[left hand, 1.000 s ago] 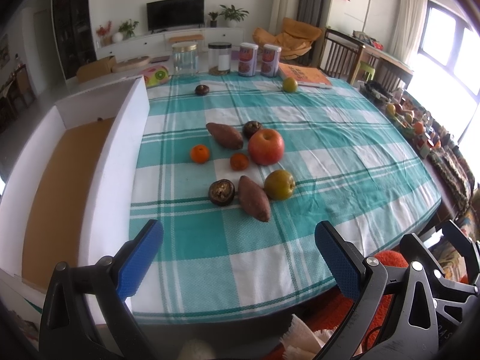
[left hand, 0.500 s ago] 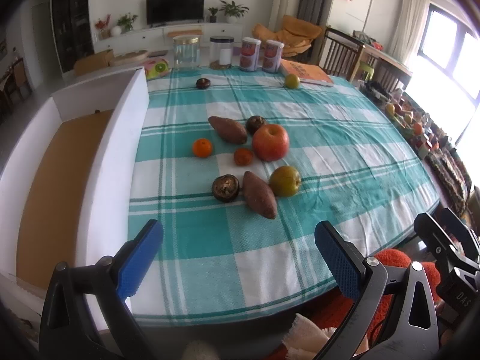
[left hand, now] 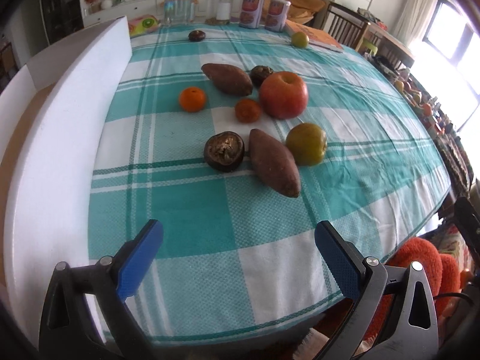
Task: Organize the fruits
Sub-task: 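Grasp the dark shriveled fruit with the left tool while the right tool grasps a sweet potato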
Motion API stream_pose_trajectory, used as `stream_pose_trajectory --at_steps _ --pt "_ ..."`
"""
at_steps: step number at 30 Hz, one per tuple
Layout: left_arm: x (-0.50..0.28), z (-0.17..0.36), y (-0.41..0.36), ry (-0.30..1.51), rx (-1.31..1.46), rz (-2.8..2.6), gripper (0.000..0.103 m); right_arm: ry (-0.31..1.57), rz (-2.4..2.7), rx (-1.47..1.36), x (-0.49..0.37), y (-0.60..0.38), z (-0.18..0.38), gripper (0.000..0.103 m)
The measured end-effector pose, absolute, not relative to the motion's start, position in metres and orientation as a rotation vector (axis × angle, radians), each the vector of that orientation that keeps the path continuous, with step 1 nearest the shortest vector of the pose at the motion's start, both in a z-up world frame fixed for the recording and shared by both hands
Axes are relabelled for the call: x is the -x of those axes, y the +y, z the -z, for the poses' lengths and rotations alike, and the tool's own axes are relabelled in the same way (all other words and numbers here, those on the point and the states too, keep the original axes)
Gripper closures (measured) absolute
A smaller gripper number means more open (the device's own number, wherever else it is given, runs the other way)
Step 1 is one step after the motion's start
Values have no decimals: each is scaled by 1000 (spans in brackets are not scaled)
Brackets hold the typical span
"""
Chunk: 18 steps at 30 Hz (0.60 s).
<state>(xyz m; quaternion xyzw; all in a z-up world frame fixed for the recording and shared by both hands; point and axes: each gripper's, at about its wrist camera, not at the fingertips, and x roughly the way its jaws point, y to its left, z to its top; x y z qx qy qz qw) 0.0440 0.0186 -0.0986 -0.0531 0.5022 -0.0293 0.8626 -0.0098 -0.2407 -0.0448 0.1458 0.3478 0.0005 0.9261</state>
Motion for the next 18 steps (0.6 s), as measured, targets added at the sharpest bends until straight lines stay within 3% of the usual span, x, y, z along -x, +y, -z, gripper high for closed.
stream_pose_trajectory --at_steps 6,18 --pt "-53 138 27 1135 6 -4 0 703 -61 -277 11 -228 45 0" --pt "-87 126 35 1063 -36 66 3 668 -75 -336 15 -231 42 0"
